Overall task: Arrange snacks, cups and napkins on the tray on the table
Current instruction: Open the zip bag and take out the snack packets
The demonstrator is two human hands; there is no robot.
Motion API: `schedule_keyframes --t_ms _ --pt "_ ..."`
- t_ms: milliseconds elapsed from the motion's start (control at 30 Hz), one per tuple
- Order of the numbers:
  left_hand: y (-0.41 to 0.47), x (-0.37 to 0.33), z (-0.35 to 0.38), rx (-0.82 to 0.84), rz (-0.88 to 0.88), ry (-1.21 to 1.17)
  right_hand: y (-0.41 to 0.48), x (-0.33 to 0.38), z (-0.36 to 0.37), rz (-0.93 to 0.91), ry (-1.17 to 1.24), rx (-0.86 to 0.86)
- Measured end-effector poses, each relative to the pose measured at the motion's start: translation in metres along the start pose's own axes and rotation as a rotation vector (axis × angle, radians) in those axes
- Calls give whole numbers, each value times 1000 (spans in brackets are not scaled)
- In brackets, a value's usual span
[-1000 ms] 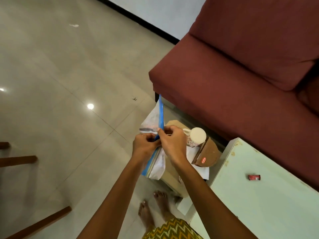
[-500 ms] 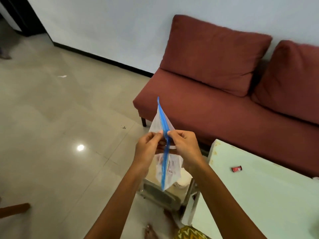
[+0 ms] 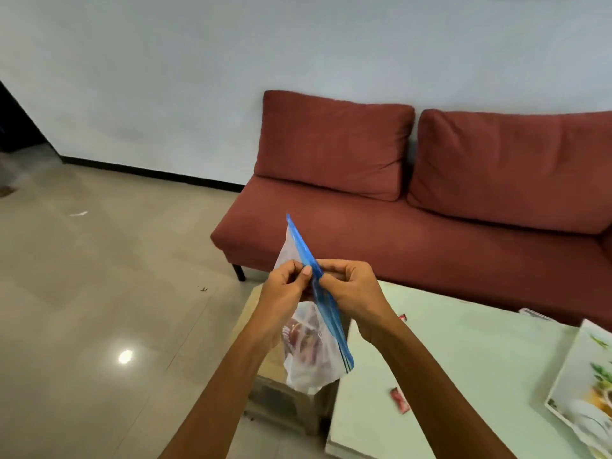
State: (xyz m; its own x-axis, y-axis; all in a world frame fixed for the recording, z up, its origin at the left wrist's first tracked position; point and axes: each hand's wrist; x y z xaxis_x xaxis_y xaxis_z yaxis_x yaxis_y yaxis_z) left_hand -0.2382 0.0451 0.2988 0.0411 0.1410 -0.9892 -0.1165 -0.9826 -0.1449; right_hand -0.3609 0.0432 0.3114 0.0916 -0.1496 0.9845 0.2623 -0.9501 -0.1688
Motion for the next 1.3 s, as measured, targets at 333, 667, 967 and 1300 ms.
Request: schedule_keyframes --t_ms 333,667,967,1300 --pt "-19 -5 177 163 39 5 -96 -18 -153 35 -3 -253" --pt "-19 -24 325 270 6 202 -176 -35 -265 -76 -85 -578" --pt "-3 -31 403 417 74 197 -208 -38 -336 -94 -111 -826" --pt "16 -29 456 607 12 -85 -213 -45 -389 -59 112 -853"
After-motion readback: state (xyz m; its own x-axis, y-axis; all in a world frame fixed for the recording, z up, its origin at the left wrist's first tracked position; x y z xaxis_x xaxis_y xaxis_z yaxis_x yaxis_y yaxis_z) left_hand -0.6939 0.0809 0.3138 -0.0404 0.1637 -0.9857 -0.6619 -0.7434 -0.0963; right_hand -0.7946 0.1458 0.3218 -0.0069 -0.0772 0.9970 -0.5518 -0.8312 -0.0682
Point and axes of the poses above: each hand's wrist, its own y-axis towards the middle knuckle, its own z-axis out of the palm, x = y × z, and after that the axes turned 7 degrees about x, right-handed
